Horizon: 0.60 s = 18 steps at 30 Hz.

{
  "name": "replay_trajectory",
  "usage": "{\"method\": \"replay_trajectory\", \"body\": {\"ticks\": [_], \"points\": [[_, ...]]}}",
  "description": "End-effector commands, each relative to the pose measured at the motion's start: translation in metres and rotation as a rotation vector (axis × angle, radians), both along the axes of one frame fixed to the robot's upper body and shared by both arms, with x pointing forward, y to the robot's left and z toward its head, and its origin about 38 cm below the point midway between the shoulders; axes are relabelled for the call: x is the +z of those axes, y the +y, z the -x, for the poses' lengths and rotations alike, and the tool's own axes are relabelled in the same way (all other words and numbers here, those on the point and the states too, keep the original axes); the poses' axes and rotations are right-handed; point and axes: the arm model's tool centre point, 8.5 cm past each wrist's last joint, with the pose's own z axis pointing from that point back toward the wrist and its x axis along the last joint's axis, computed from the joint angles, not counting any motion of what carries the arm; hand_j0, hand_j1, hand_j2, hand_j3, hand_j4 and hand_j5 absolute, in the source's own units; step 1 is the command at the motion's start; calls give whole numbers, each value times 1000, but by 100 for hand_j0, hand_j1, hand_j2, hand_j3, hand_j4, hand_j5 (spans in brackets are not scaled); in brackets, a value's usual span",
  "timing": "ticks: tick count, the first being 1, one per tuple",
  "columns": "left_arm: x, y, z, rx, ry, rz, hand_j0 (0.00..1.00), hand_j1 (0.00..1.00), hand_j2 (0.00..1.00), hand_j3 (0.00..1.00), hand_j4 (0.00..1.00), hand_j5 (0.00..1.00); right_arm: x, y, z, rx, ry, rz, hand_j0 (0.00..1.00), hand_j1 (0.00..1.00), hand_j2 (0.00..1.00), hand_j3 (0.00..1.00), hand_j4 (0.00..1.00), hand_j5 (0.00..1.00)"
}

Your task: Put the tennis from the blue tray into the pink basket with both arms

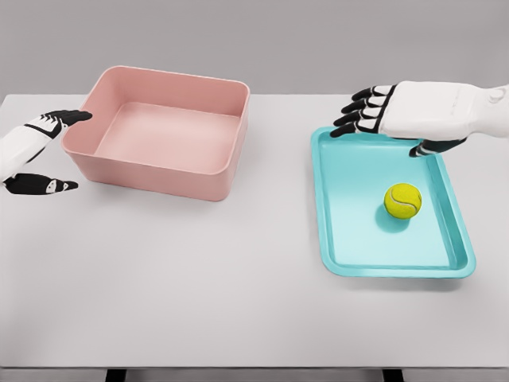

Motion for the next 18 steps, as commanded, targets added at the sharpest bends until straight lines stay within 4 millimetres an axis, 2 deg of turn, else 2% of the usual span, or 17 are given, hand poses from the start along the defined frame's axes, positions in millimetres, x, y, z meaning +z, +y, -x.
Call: {"method": "replay_trajectory", "body": {"ticks": [1,4,5,6,8,9,11,12,14,16,18], "points": [[1,1,0,2,-1,6,100,100,100,100,100,100,0,0,1,6,1,-1,100,100,100,100,100,100],[1,0,0,1,0,6,100,100,100,100,100,100,2,-6,1,-23,4,2,100,100,100,100,100,100],[1,1,0,2,-1,8,100,100,100,100,100,100,3,-14,-2,-80,7,4,100,100,100,100,100,100],[1,1,0,3,-2,10,100,100,100,100,100,100,6,-25,-6,-174,24,-11,100,100,100,100,100,100],[2,0,0,1,-3,18,100,100,100,100,100,100,15,-57,2,-314,163,-140,100,100,100,100,100,100],[2,0,0,1,-3,20,100,100,100,100,100,100,23,-82,8,-407,264,-242,100,100,100,100,100,100],[4,0,0,0,-7,27,100,100,100,100,100,100,23,-109,-1,-538,311,-307,100,100,100,100,100,100],[5,-1,1,-4,-8,41,100,100,100,100,100,100,18,-118,-5,-617,322,-298,100,100,100,100,100,100],[8,0,1,-6,-5,114,100,100,100,100,100,100,-2,-123,-3,-657,361,-254,100,100,100,100,100,100],[14,3,2,-6,0,196,100,100,100,100,100,100,-31,-119,2,-646,386,-152,100,100,100,100,100,100],[19,-2,4,-32,5,274,100,100,100,100,100,100,-46,-116,6,-620,407,-116,100,100,100,100,100,100]]}}
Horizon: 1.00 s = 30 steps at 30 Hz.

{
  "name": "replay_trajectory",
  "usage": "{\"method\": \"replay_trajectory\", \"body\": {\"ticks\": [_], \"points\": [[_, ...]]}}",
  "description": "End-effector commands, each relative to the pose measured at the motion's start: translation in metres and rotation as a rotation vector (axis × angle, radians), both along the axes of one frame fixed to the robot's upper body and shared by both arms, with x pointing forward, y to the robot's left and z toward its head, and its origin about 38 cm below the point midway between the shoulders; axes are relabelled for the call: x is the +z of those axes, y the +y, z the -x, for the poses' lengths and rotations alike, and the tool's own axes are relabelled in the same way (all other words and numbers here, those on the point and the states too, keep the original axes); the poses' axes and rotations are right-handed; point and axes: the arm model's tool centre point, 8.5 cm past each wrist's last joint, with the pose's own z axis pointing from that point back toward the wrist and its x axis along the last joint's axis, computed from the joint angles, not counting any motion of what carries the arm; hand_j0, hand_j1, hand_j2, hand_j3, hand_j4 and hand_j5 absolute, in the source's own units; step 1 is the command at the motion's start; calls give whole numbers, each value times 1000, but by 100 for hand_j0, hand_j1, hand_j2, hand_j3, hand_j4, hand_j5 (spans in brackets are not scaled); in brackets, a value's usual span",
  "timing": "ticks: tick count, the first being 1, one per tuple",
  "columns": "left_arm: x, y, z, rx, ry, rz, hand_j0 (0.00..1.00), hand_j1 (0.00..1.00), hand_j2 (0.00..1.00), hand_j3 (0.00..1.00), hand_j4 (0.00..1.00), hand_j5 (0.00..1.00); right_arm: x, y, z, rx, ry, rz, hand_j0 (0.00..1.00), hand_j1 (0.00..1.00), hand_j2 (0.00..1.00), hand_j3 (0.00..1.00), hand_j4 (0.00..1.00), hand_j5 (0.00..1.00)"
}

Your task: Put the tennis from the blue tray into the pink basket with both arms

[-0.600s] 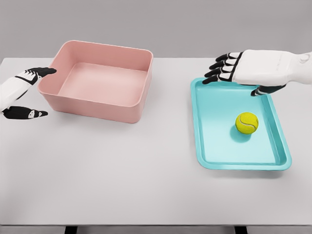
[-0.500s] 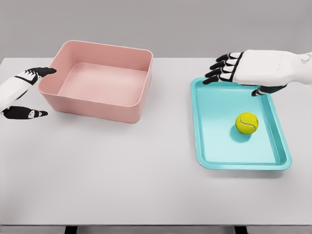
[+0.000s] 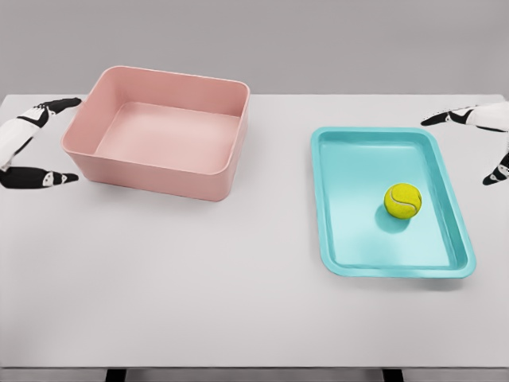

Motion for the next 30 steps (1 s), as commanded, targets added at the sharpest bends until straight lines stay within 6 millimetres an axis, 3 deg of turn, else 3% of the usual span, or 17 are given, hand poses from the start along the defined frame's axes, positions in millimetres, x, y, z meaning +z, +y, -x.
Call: {"method": "replay_trajectory", "body": {"ticks": [1,3,4,11,14,17,19,30], "points": [[9,5,3,-15,29,121,100,100,100,100,100,100,-19,1,5,13,46,33,100,100,100,100,100,100],[5,25,19,-10,138,156,100,100,100,100,100,100,-24,4,5,20,58,30,100,100,100,100,100,100],[1,26,26,-26,194,171,100,100,100,100,100,100,-26,4,5,22,62,30,100,100,100,100,100,100],[-30,8,43,-71,386,339,100,100,100,100,100,100,-59,27,-10,54,93,48,100,100,100,100,100,100],[-58,3,55,-71,479,349,100,100,100,100,100,100,-73,30,-14,56,116,53,100,100,100,100,100,100],[-59,33,54,4,492,291,100,100,100,100,100,100,-83,31,-17,53,129,70,100,100,100,100,100,100],[-73,37,67,18,539,273,100,100,100,100,100,100,-89,26,-17,42,146,76,100,100,100,100,100,100],[-78,36,68,21,542,279,100,100,100,100,100,100,-100,38,-27,54,148,70,100,100,100,100,100,100]]}}
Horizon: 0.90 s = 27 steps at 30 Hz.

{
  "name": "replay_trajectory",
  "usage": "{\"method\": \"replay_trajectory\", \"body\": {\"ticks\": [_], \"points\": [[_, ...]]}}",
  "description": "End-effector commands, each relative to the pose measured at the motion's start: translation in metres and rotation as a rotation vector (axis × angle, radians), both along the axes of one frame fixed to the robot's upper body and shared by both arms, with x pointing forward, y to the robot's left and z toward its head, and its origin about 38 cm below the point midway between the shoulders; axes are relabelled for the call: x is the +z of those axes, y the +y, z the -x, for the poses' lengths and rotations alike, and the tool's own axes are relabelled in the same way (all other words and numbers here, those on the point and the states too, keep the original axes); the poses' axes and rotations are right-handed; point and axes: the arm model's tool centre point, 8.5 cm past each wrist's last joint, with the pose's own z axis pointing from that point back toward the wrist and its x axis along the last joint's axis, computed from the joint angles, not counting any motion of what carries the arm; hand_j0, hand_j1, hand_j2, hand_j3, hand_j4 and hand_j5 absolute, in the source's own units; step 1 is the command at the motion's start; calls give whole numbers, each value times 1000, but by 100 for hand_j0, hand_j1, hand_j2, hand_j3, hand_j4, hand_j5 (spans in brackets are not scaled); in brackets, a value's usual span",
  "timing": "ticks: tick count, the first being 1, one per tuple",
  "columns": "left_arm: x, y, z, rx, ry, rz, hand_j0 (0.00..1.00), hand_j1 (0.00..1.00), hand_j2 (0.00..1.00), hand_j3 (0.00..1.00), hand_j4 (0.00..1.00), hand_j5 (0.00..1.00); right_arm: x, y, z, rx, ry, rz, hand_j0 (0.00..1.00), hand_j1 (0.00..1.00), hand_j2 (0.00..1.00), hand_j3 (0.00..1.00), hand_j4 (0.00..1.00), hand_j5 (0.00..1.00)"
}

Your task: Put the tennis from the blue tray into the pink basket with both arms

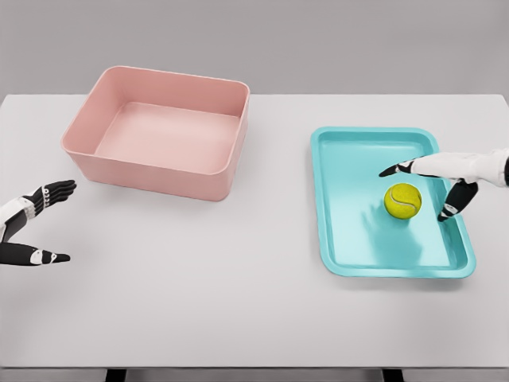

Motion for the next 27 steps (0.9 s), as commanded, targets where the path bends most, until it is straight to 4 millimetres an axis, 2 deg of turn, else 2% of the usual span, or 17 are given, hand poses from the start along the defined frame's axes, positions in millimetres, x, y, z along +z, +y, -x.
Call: {"method": "replay_trajectory", "body": {"ticks": [1,6,13,15,21,27], "points": [[0,0,0,1,0,3,100,100,100,100,100,100,-6,3,1,5,15,0,100,100,100,100,100,100],[0,-1,0,-3,-1,-2,100,100,100,100,100,100,-15,8,4,24,36,2,100,100,100,100,100,100],[-1,-1,0,-3,-1,-1,100,100,100,100,100,100,-15,8,3,20,37,4,100,100,100,100,100,100],[0,-1,0,-3,-1,-2,100,100,100,100,100,100,-16,9,2,20,37,3,97,97,97,97,97,97],[-1,-1,0,-3,-1,-1,100,100,100,100,100,100,-20,-1,-6,-11,31,26,97,97,97,97,97,97],[-1,-1,0,-4,-1,-2,100,100,100,100,100,100,-21,7,-7,8,30,17,96,96,96,96,96,96]]}}
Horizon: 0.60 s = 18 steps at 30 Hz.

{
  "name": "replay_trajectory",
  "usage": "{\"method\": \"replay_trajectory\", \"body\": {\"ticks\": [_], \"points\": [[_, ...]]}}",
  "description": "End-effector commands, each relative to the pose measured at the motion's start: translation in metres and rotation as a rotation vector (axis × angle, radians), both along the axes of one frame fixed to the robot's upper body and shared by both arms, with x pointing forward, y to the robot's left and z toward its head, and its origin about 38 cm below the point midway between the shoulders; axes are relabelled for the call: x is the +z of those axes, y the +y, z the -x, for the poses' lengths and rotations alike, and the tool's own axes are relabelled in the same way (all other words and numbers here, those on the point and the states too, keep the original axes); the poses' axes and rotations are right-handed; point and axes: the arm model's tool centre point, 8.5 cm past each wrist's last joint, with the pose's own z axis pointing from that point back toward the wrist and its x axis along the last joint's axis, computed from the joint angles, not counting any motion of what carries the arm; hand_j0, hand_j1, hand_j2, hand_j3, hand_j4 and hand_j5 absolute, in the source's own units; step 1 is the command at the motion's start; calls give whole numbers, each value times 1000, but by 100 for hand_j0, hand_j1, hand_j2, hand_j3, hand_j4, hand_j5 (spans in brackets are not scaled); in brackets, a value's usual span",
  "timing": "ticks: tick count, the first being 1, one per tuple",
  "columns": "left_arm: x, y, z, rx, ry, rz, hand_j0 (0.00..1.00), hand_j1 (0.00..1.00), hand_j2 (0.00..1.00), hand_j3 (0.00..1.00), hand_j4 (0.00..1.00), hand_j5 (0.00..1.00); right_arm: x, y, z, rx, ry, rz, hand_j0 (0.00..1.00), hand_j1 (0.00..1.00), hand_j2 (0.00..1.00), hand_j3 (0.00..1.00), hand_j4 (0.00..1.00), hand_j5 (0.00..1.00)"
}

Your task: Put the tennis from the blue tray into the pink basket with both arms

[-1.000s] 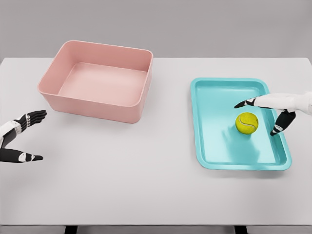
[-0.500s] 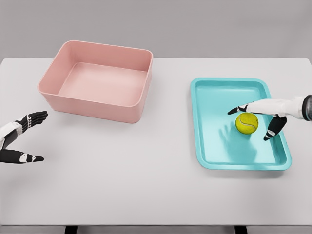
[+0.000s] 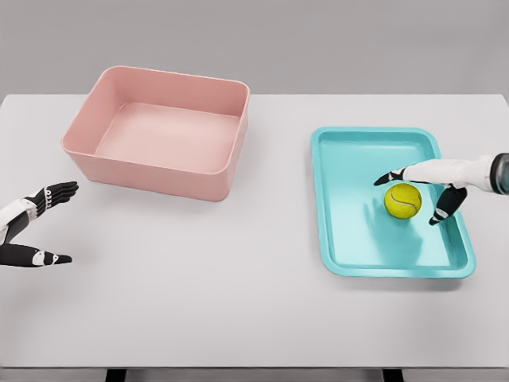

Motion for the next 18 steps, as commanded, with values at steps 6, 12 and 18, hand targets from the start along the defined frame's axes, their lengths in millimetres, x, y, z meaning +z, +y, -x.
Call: {"method": "replay_trajectory", "body": {"ticks": [6,12,18], "points": [[1,0,0,1,-1,3,100,100,100,100,100,100,-1,5,2,16,4,-5,97,97,97,97,97,97],[1,0,0,2,-2,3,100,100,100,100,100,100,-6,9,3,27,15,-5,85,85,85,85,85,85],[1,0,0,0,0,3,100,100,100,100,100,100,-6,11,4,31,16,-6,68,68,68,68,68,68]]}}
